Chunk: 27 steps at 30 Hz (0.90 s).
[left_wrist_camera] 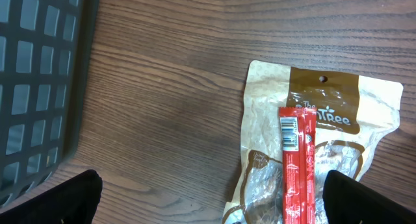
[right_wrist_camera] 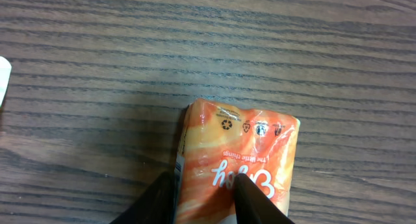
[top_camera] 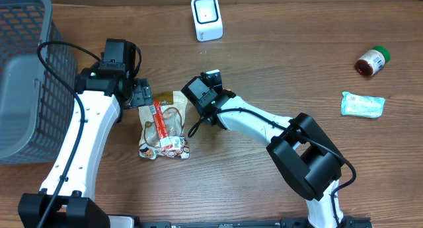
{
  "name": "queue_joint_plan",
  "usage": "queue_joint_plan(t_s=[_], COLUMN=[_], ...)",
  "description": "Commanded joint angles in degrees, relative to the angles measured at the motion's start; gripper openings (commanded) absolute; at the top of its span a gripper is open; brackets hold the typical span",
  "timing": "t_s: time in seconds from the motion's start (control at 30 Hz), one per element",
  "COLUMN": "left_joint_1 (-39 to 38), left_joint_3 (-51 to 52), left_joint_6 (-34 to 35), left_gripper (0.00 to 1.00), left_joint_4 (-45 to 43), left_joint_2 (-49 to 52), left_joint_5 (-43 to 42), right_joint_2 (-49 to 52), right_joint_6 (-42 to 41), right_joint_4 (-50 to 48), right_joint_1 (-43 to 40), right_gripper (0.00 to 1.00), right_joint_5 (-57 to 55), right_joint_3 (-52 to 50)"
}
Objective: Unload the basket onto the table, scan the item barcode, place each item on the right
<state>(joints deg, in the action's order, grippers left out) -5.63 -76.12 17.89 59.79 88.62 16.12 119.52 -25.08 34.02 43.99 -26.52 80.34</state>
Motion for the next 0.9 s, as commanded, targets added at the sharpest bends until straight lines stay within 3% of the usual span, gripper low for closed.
queue_joint_plan(t_s=[0.0,0.2,0.5,0.67,0.87], left_joint_1=[-0.07,-0.07,-0.02,-0.02,-0.02], left_joint_3=[-0.11,-0.11,-0.11,-0.11,-0.11], left_joint_6=[-0.07,-0.07,-0.07,-0.07,-0.07], left_gripper=[1.0,1.0,1.0,1.0,1.0], left_joint_4=[-0.09,-0.09,-0.09,-0.09,-0.09], left_joint_2=[0.2,0.2,0.2,0.2,0.2], left_joint_5=[0.37,0.37,0.39,0.37,0.37], right_joint_2=[0.2,0.2,1.38,1.73,-0.42], right_joint_6=[-0.13,-0.13,-0.17,-0.13,-0.15], right_joint_4=[-0.35,-0.35,-0.72,-0.96,1.81], right_joint_1=[0.31,0.22,0.2,0.2,0.02], right_gripper=[0.3,0.29,0.36,0.32,0.08], right_joint_5=[0.92,1.53,1.53,1.57,2.21], right_joint_3=[-0.48,-0.52,-1.27,-1.62,-0.24])
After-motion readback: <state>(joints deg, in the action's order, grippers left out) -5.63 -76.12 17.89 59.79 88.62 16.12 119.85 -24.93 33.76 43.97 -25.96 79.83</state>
